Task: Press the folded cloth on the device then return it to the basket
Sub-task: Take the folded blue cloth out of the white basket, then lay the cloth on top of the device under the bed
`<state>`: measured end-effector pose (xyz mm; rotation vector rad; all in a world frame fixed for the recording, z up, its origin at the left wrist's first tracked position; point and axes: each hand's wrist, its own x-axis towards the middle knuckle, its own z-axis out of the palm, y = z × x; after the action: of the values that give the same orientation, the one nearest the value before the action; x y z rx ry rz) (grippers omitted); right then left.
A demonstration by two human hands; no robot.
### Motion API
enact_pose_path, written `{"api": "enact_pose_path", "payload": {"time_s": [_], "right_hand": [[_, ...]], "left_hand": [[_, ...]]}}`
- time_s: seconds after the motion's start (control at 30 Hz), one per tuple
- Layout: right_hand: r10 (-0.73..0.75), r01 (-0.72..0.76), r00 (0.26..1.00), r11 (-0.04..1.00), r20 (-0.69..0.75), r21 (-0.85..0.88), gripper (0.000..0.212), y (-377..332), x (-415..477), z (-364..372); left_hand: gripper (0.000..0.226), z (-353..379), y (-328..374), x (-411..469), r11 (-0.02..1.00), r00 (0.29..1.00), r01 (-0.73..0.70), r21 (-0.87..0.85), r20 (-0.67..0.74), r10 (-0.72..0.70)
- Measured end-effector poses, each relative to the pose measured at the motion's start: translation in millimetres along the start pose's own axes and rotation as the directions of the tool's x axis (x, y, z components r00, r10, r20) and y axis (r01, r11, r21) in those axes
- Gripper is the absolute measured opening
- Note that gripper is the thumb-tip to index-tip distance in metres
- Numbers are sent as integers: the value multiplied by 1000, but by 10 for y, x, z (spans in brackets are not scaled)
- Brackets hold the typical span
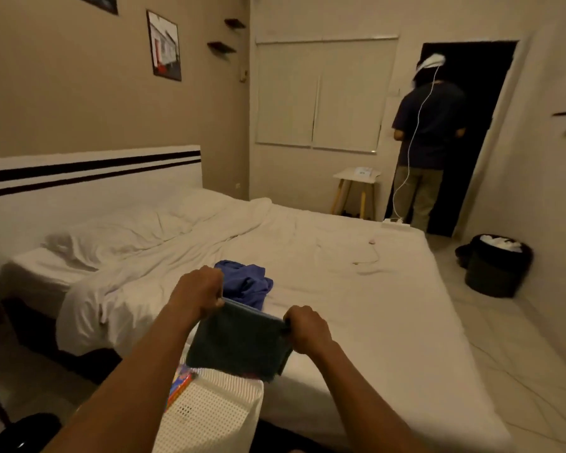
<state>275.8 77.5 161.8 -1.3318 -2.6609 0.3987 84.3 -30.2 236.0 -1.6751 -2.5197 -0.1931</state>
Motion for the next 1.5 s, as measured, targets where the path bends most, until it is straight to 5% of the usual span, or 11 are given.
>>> {"api": "enact_pose_path", "payload": {"time_s": [0.27,0.57,0.83,0.93,1.27,1.37,1.5], "right_hand": [[150,-159,979,986,-135,-57,22,1153,-863,-903],[337,-337,938,941,-81,8,9,2227,-2099,-414],[396,-406,907,913,144,46,26,2645,-2799,381],[393,-412,897,910,201,58,17,2723,-2919,661],[430,-456,842,890,325,7,18,3051,-2786,1322],[448,-469,831,883,331,-18,19,3197,-2652,1434],[483,-501,822,865,301,-20,13,3417,-2391,1501]], "left_hand": [[17,60,1303,-209,956,983,-152,-251,-144,119],[15,880,2374,-876,888,957,-242,-391,55,285],[16,1669,2534,-1379,888,788,-306,-344,432,439],[17,1975,2545,-1475,877,717,-325,-354,512,473],[7,2741,2679,-1412,899,695,-237,-368,583,421],[21,2953,2751,-1297,902,690,-223,-370,593,414],[4,3183,2869,-1095,892,707,-227,-390,564,427]]}}
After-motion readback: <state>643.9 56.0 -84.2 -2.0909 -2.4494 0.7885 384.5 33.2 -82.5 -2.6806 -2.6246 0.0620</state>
